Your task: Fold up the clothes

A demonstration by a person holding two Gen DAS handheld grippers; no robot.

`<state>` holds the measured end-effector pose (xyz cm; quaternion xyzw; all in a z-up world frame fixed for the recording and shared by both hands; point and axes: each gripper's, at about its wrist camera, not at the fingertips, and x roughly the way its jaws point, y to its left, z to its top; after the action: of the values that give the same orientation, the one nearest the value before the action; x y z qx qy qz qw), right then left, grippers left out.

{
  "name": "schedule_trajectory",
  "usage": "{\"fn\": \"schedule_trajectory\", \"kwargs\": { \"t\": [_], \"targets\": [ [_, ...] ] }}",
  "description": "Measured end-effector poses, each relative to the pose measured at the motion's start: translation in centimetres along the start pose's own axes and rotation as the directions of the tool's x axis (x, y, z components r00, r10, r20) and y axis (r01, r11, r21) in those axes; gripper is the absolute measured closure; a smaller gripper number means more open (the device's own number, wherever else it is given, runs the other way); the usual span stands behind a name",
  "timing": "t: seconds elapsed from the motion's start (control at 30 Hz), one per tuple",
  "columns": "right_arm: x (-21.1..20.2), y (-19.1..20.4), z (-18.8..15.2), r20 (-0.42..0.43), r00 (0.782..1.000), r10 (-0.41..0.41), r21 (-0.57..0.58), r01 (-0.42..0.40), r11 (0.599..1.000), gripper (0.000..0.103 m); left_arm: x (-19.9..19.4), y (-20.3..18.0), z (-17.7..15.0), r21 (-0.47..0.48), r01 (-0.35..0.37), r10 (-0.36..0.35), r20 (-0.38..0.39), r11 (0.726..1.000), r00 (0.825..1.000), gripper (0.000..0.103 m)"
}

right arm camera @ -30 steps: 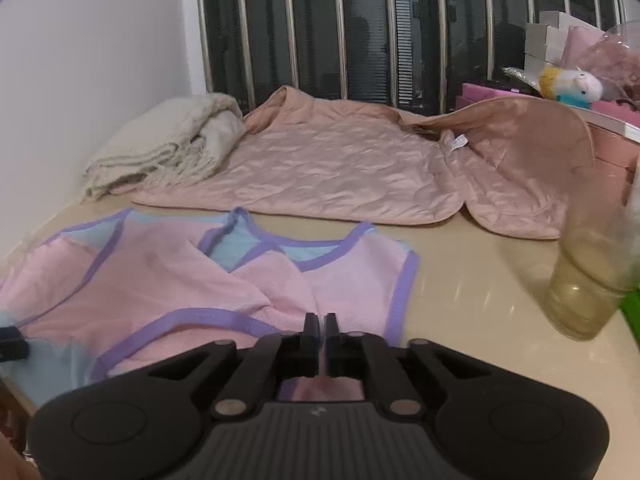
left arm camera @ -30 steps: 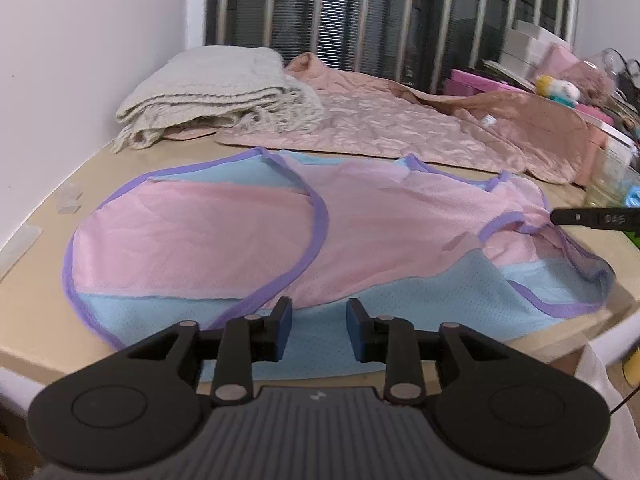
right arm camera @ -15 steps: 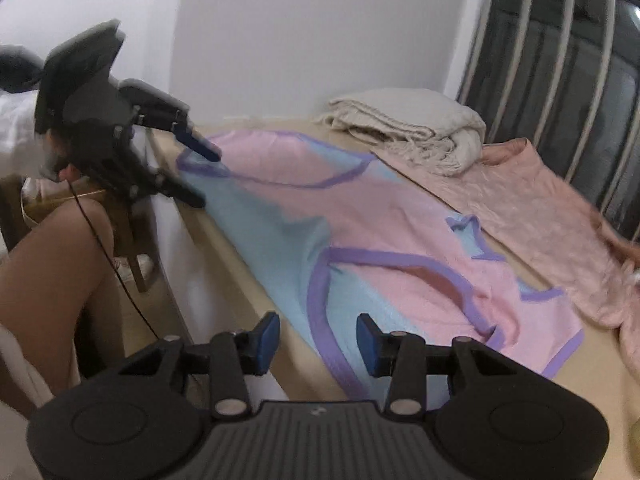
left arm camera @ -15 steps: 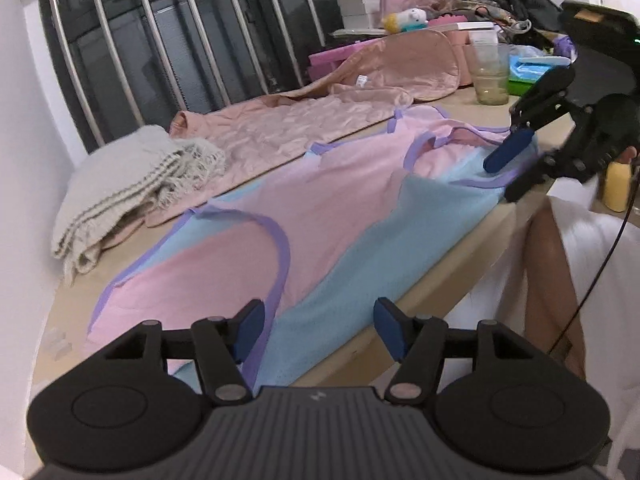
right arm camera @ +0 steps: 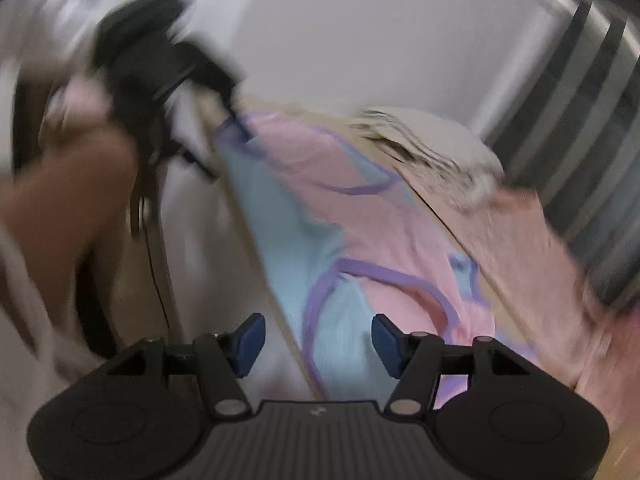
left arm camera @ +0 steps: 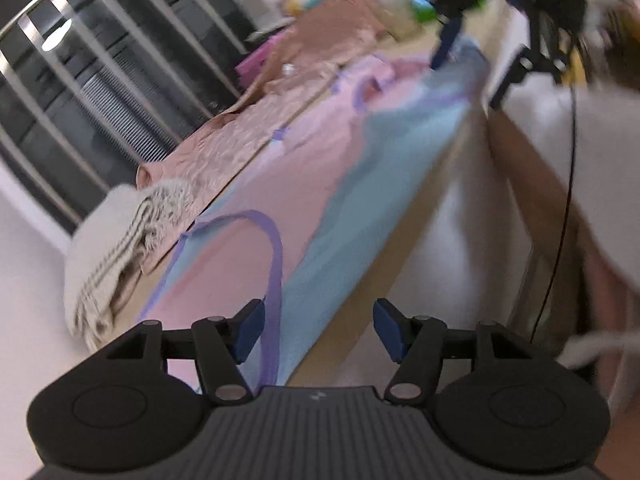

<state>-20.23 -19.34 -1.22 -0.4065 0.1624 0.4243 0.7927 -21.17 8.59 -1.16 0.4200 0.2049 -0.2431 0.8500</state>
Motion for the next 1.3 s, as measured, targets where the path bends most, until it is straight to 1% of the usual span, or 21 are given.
{"fn": "schedule_trajectory", "kwargs": {
  "t": [0.03, 0.07, 0.1, 0.17, 0.2, 0.23, 0.27, 0.43, 0.6, 0.73, 0.8, 0.87, 0.93, 0.97, 1.0, 1.03, 1.07, 1.1, 1.13, 1.23, 1.3],
  "targets": [
    [0.5, 0.6, -0.1, -0.017, 1.0, -0.027, -0.05, 0.026, 0.998, 0.052, 0.1, -0.4, -0.3, 0.038, -0.01, 0.01, 0.001, 0.999, 1.0, 0.043],
    [1.1, 1.2, -0.3, -0.032, 0.998, -0.054, -0.101, 0.051, 0.994, 0.059, 0.3, -0.7, -0.6, 0.067, -0.02, 0.02, 0.0, 0.998, 1.0, 0.051],
    [1.6, 1.8, -0.4, -0.045, 0.996, -0.083, -0.152, 0.075, 0.986, 0.076, 0.6, -0.8, -0.8, 0.083, -0.028, 0.029, -0.007, 0.996, 1.0, 0.056],
    [1.7, 1.5, -0.5, -0.039, 0.994, -0.1, -0.15, 0.094, 0.984, 0.082, 0.6, -0.2, -1.0, 0.069, -0.024, 0.025, -0.012, 0.997, 1.0, 0.061],
    [1.5, 0.9, -0.3, -0.039, 0.996, -0.077, -0.122, 0.071, 0.99, 0.089, 0.5, 0.4, -0.9, 0.043, -0.008, 0.009, -0.024, 0.999, 1.0, 0.063],
    [1.1, 0.1, -0.1, -0.041, 0.998, -0.046, -0.089, 0.042, 0.995, 0.1, 0.2, 0.9, -0.7, 0.014, 0.009, -0.009, -0.033, 1.0, 0.999, 0.069],
    [0.8, -0.6, 0.0, -0.041, 0.999, -0.016, -0.056, 0.013, 0.998, 0.101, 0.0, 1.4, -0.6, -0.011, 0.026, -0.027, -0.04, 1.0, 0.999, 0.076],
    [-0.7, -4.5, 0.9, -0.026, 0.99, 0.136, 0.109, -0.132, 0.985, 0.101, -0.9, 4.7, 0.3, -0.09, 0.132, -0.138, -0.073, 0.987, 0.988, 0.101],
    [-1.5, -9.2, 1.6, 0.024, 0.973, 0.228, 0.206, -0.228, 0.952, 0.101, -1.1, 9.7, 1.8, -0.208, 0.221, -0.234, -0.039, 0.953, 0.972, 0.102],
    [-0.5, -14.2, 2.3, 0.048, 0.961, 0.271, 0.244, -0.274, 0.93, 0.101, 1.6, 14.6, 3.4, -0.263, 0.247, -0.26, -0.016, 0.933, 0.966, 0.102],
    [2.0, -17.0, 2.5, 0.021, 0.963, 0.268, 0.285, -0.263, 0.922, 0.1, 4.2, 16.1, 3.3, -0.306, 0.252, -0.28, -0.051, 0.918, 0.959, 0.1],
    [4.4, -18.8, 2.3, -0.029, 0.973, 0.231, 0.329, -0.209, 0.921, 0.094, 6.8, 17.2, 2.8, -0.354, 0.244, -0.292, -0.089, 0.903, 0.952, 0.089],
    [5.8, -19.7, 1.7, -0.085, 0.982, 0.169, 0.353, -0.129, 0.927, 0.082, 7.6, 17.9, 1.4, -0.418, 0.248, -0.316, -0.101, 0.874, 0.943, 0.082],
    [5.1, -19.8, 1.2, -0.092, 0.985, 0.145, 0.363, -0.102, 0.926, 0.079, 7.2, 18.0, 0.6, -0.463, 0.245, -0.321, -0.091, 0.852, 0.943, 0.079],
    [3.7, -19.9, 0.5, -0.064, 0.989, 0.13, 0.384, -0.096, 0.919, 0.073, 6.6, 18.1, -0.3, -0.501, 0.24, -0.319, -0.076, 0.831, 0.945, 0.077],
    [2.1, -20.0, -0.3, -0.029, 0.993, 0.116, 0.406, -0.094, 0.909, 0.063, 6.1, 18.1, -1.1, -0.529, 0.226, -0.306, -0.069, 0.818, 0.949, 0.071],
    [0.7, -19.8, -1.2, 0.001, 0.993, 0.121, 0.435, -0.11, 0.894, 0.058, 5.5, 18.1, -1.7, -0.553, 0.213, -0.295, -0.062, 0.806, 0.953, 0.064],
    [-0.8, -19.5, -2.0, 0.031, 0.991, 0.13, 0.463, -0.129, 0.877, 0.053, 5.3, 18.0, -2.1, -0.567, 0.209, -0.292, -0.058, 0.797, 0.955, 0.063],
    [-1.5, -18.9, -3.0, 0.036, 0.99, 0.138, 0.491, -0.137, 0.86, 0.051, 5.2, 17.6, -2.4, -0.58, 0.204, -0.293, -0.063, 0.788, 0.954, 0.062],
    [-2.4, -16.9, -5.3, -0.004, 0.99, 0.14, 0.552, -0.115, 0.826, 0.051, 5.4, 16.7, -3.1, -0.595, 0.178, -0.28, -0.084, 0.784, 0.956, 0.063],
    [-2.1, -15.9, -6.5, -0.008, 0.993, 0.115, 0.581, -0.089, 0.809, 0.054, 5.4, 16.6, -3.3, -0.609, 0.173, -0.279, -0.084, 0.774, 0.957, 0.069]
  ]
}}
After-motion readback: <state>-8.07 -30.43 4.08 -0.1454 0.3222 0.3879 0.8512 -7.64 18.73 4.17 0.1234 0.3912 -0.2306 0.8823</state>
